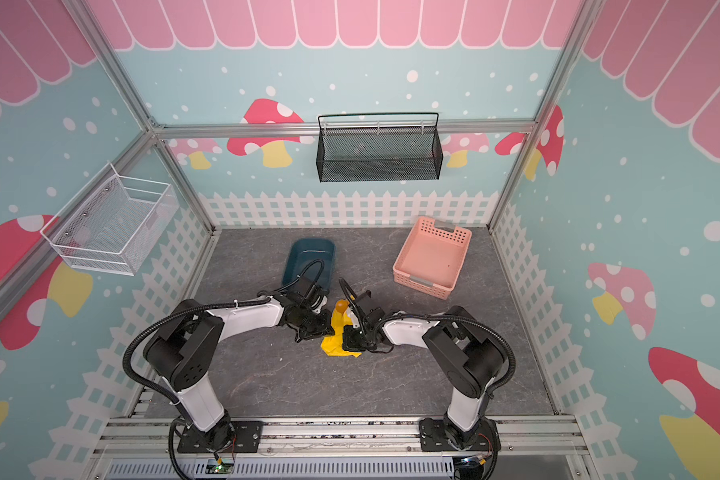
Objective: Place the utensils on the paper napkin and roll it up
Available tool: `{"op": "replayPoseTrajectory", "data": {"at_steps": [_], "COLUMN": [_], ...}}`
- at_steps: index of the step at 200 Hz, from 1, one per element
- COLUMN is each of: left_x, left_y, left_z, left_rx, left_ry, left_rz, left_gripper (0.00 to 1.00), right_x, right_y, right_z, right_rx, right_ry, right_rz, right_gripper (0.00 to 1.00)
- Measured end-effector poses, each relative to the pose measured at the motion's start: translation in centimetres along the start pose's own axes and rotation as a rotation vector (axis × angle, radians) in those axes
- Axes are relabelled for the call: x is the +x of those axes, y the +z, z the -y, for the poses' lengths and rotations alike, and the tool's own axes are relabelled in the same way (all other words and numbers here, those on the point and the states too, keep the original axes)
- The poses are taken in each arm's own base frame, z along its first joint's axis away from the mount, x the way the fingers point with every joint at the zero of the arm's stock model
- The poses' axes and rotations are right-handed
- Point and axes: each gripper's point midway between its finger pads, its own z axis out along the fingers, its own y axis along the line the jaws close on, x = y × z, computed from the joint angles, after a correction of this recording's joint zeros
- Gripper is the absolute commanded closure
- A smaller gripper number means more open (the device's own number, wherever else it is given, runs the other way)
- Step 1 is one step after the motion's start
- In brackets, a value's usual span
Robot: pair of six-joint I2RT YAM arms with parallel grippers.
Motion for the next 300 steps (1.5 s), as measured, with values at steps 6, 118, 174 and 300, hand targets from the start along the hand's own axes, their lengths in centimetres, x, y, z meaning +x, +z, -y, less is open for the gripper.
{"op": "replayPoseTrajectory", "data": {"at_steps": [6,118,174,300], "left_x": [0.0,-1.7,-1.5,-1.5], "left_y": [-0.2,-0.8,1.8,2.0], "left_z": [0.2,5.4,4.6,4.6], "left_rx": [0.001,0.149,0.149,0.147], "left_ry": [0.001,0.028,-0.015,-0.012], "left_rz": [0.001,0.004,-0.044,-0.043], "left_gripper": [1.00,1.00,1.00,1.00], "right_x": [0.0,-0.1,-0.3,1.2], "right_y": [0.0,0.0,0.1,-3.4], "right_z": [0.0,-0.1,-0.2,0.6], "right_rx": [0.000,-0.005,-0.010,-0.012], "right_ry": [0.000,-0.002,-0.005,0.034], "right_rz": [0.000,0.004,0.011,0.081], "right_gripper": [0.93,0.93,0.93,0.90]}}
